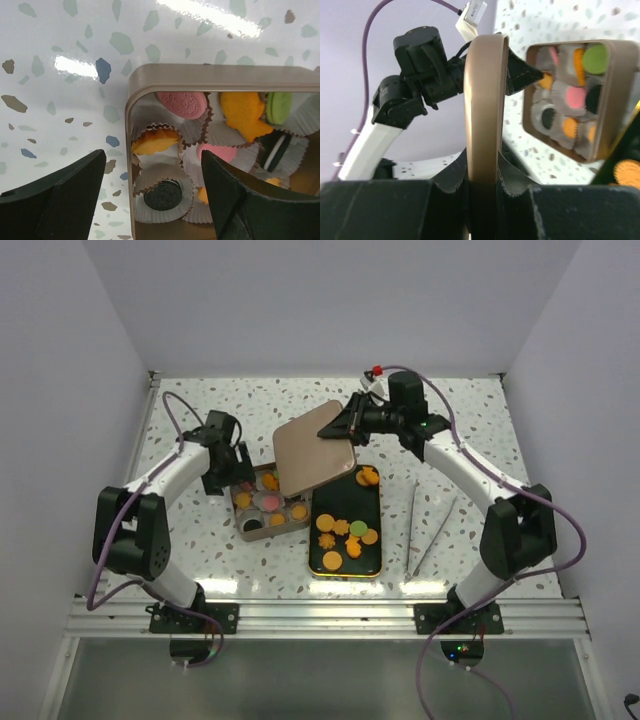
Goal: Pack the cookies
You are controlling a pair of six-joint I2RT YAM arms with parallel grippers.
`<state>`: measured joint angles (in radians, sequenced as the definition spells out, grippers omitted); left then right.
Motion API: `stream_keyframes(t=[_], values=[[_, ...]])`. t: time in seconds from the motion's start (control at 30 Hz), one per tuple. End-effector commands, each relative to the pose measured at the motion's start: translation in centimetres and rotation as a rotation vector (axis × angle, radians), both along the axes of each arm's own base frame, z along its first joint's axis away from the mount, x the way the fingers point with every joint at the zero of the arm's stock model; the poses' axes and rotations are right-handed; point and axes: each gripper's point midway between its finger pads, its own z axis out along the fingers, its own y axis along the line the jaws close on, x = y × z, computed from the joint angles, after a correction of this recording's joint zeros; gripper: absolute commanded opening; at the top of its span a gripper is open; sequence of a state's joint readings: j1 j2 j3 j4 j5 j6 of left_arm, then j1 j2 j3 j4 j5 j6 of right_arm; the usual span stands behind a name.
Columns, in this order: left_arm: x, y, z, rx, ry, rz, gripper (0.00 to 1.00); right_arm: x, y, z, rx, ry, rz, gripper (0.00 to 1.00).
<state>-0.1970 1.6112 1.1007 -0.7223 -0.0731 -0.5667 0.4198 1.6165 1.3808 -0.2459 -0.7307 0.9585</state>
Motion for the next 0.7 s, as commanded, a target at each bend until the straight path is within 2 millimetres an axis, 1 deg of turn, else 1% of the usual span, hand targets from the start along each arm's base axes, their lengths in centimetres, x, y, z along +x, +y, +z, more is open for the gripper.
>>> stream_keyframes(t=[0.0, 0.03, 0.07, 0.1, 0.13, 0.17, 0.2, 0.23, 0.27, 0.3, 0.33, 0.37, 0.4, 0.43, 0.47, 0.5, 0.53, 0.57, 0.6, 0.67], values=[[1.4, 0.4, 3.8, -0.014, -0.106, 0.036, 0.84, 1.0, 2.3, 2.8, 0.238, -0.041, 0.05, 0.0], [1.3, 0.7, 4.7, -0.016, -0.124, 0.043, 0.86, 1.1, 2.7, 2.8, 0.276, 0.002, 0.045, 0.0], [1.2, 1.2, 5.0, -0.019, -0.131, 0.057, 0.88, 1.3, 3.6, 1.8, 0.304, -0.009, 0.059, 0.0], [0.9, 1.5, 5.1, -0.019, -0.134, 0.063, 0.89, 1.4, 4.0, 1.6, 0.318, 0.001, 0.062, 0.0], [0.6, 1.7, 5.9, -0.022, -0.157, 0.068, 0.91, 1.5, 4.3, 1.1, 0.33, 0.03, 0.063, 0.0], [0.4, 2.3, 6.0, -0.025, -0.161, 0.086, 0.96, 1.3, 5.1, 1.1, 0.344, 0.017, 0.082, 0.0], [-0.2, 2.3, 5.7, -0.037, -0.155, 0.085, 0.97, 1.5, 5.6, 0.0, 0.337, 0.04, 0.084, 0.0], [-0.3, 2.4, 6.4, -0.048, -0.184, 0.09, 0.97, 1.5, 5.9, -0.3, 0.334, 0.045, 0.084, 0.0], [-0.5, 2.6, 6.6, -0.063, -0.192, 0.099, 0.97, 1.3, 6.5, -0.4, 0.336, 0.042, 0.096, 0.0], [-0.9, 2.6, 6.2, -0.076, -0.193, 0.105, 0.97, 1.5, 6.9, -1.4, 0.327, 0.057, 0.09, 0.0], [-1.2, 2.7, 6.8, -0.091, -0.219, 0.116, 0.96, 1.6, 7.1, -1.7, 0.326, 0.069, 0.091, 0.0], [-1.4, 2.7, 6.8, -0.11, -0.226, 0.126, 0.96, 1.5, 7.6, -2.0, 0.333, 0.064, 0.099, 0.0], [-1.6, 2.3, 6.4, -0.147, -0.232, 0.136, 0.96, 1.6, 8.0, -2.8, 0.332, 0.075, 0.101, 0.0], [-1.9, 1.9, 6.7, -0.177, -0.255, 0.134, 0.96, 1.6, 8.3, -3.4, 0.334, 0.091, 0.106, 0.0], [-2.6, 1.1, 5.9, -0.227, -0.238, 0.14, 0.96, 1.3, 8.9, -3.5, 0.344, 0.083, 0.121, 0.0], [-2.4, 0.7, 6.1, -0.257, -0.262, 0.143, 0.96, 1.1, 9.3, -3.9, 0.346, 0.092, 0.13, 0.0], [-2.6, 0.4, 6.2, -0.281, -0.276, 0.146, 0.95, 1.1, 9.8, -4.8, 0.346, 0.107, 0.138, 0.0], [-2.8, -0.2, 6.1, -0.315, -0.279, 0.141, 0.95, 0.6, 10.3, -5.4, 0.341, 0.117, 0.152, 0.0], [-3.1, -0.5, 5.4, -0.338, -0.277, 0.157, 0.95, 0.3, 10.6, -5.9, 0.339, 0.125, 0.159, 0.0], [-3.5, -0.7, 5.5, -0.361, -0.294, 0.164, 0.94, -0.3, 11.2, -7.3, 0.325, 0.143, 0.17, 0.0]])
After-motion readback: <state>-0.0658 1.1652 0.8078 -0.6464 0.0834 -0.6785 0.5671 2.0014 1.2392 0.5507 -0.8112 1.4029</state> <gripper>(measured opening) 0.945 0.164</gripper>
